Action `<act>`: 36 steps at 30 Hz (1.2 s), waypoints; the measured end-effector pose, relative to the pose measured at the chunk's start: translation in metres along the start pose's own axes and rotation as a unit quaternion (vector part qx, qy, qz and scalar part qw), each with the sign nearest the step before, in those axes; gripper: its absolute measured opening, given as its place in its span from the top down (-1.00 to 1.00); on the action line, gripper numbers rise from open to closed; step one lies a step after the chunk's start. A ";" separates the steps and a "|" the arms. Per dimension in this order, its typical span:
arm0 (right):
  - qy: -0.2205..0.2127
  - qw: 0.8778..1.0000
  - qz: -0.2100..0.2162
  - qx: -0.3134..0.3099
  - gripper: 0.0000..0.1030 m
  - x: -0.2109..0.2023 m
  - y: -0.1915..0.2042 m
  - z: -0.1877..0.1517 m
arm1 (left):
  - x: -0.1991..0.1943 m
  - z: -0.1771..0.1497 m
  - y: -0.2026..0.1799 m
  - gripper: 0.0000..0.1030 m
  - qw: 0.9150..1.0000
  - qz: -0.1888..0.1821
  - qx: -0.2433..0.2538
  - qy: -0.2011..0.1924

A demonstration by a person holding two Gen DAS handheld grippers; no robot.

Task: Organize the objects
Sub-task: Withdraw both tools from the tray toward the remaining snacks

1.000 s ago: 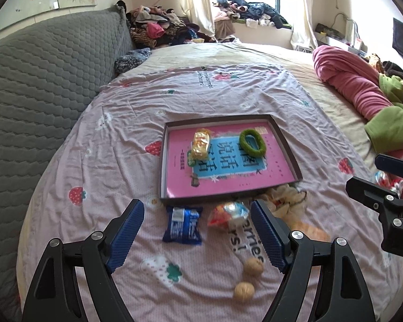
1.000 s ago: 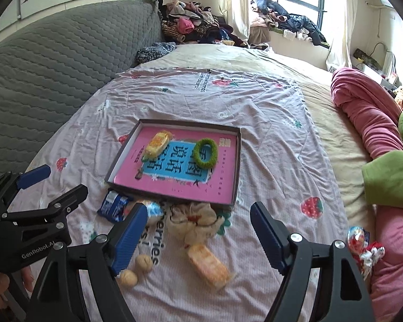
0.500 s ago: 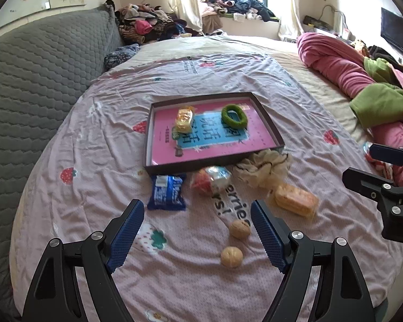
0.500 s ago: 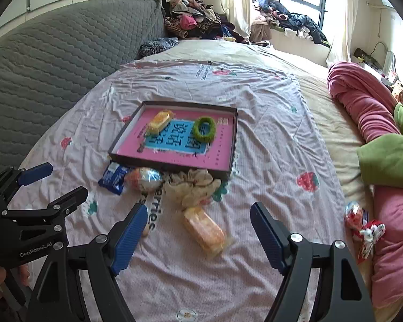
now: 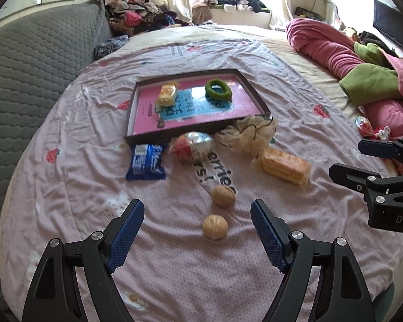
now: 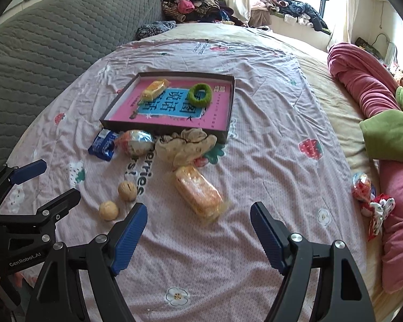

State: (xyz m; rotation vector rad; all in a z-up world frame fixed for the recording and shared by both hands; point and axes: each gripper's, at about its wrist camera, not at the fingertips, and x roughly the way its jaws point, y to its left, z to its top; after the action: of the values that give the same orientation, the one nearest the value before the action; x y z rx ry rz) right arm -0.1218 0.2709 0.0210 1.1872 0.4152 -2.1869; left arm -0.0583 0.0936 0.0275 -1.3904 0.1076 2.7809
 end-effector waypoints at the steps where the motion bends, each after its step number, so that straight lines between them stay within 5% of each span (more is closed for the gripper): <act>1: 0.001 1.000 0.000 0.000 -0.53 0.001 0.000 -0.002 | 0.001 -0.002 -0.001 -0.61 1.000 0.000 0.001 0.001; 36: 0.036 0.998 0.000 -0.045 -0.53 0.065 -0.003 -0.015 | 0.067 -0.038 -0.005 -0.60 0.999 -0.032 0.004 0.037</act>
State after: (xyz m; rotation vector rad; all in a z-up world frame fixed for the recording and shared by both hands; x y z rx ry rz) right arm -0.1406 0.2579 -0.0414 1.2182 0.5388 -2.1080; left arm -0.0677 0.0954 -0.0494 -1.4675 0.0731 2.6757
